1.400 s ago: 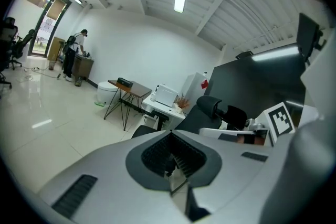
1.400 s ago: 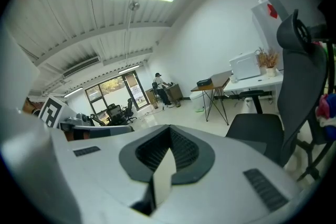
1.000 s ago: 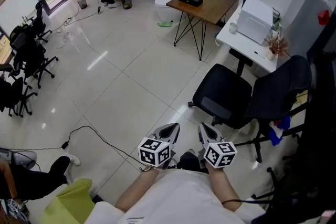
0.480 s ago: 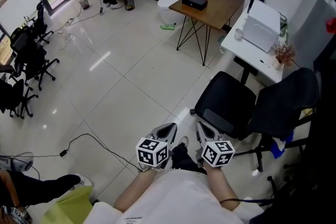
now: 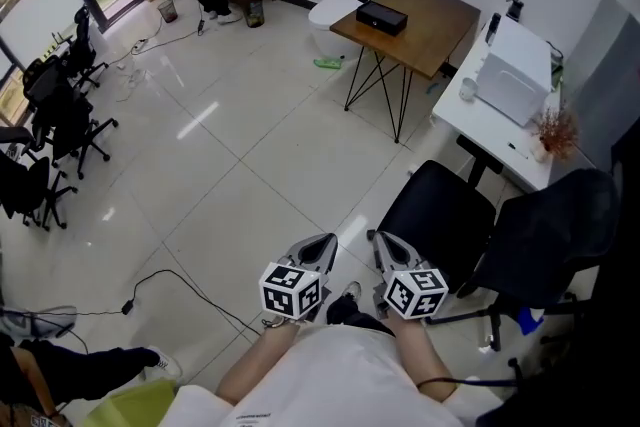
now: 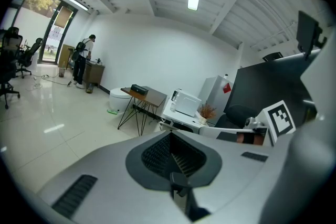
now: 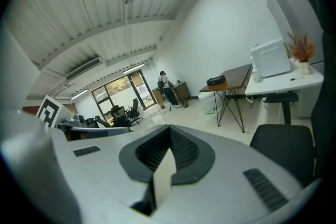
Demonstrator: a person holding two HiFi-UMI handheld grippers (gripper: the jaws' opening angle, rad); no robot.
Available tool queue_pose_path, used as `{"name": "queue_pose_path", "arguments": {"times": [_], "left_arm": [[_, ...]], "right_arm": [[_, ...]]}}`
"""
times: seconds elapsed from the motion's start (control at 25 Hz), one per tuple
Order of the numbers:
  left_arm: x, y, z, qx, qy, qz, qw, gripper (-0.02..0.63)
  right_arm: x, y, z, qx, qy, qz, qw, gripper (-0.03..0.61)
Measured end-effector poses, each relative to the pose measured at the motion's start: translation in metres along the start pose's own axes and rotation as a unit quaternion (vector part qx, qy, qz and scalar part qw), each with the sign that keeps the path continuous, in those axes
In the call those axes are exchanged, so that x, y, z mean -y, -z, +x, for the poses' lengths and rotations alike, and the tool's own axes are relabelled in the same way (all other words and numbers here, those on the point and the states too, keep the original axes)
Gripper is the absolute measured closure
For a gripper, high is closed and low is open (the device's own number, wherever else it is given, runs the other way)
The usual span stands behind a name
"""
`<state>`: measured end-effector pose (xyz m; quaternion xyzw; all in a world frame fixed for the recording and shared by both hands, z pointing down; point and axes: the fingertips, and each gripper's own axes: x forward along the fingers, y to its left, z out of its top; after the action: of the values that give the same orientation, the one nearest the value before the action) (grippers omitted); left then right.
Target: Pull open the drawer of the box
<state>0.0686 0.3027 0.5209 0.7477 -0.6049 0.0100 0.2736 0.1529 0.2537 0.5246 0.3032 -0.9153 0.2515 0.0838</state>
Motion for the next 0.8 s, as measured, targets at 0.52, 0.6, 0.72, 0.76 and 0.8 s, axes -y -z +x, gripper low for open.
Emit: {"name": "queue_pose_path", "arguments": {"times": [0.52, 0.6, 0.72, 0.76, 0.8], "left_arm": [[-0.032, -0.045, 0.056, 0.005, -0.012, 0.006, 0.9999, 0.612], [-0.035, -0.05, 0.064, 0.006, -0.01, 0.007, 0.9999, 0.612], [-0.04, -0.052, 0.07, 0.006, -0.009, 0.006, 0.9999, 0.612], [-0.041, -0.052, 0.071, 0.006, -0.01, 0.005, 0.9999, 0.612], [-0.043, -0.051, 0.073, 0.005, -0.01, 0.004, 0.9999, 0.612]], "right_arm": [[0.031, -0.041, 0.065, -0.005, -0.02, -0.003, 1.0, 0.592], [0.037, -0.045, 0.072, -0.005, -0.02, -0.002, 1.0, 0.592], [0.039, -0.048, 0.082, -0.006, -0.022, -0.004, 1.0, 0.592], [0.039, -0.048, 0.084, -0.007, -0.024, -0.004, 1.0, 0.592], [0.039, -0.047, 0.086, -0.009, -0.025, -0.005, 1.0, 0.592]]}}
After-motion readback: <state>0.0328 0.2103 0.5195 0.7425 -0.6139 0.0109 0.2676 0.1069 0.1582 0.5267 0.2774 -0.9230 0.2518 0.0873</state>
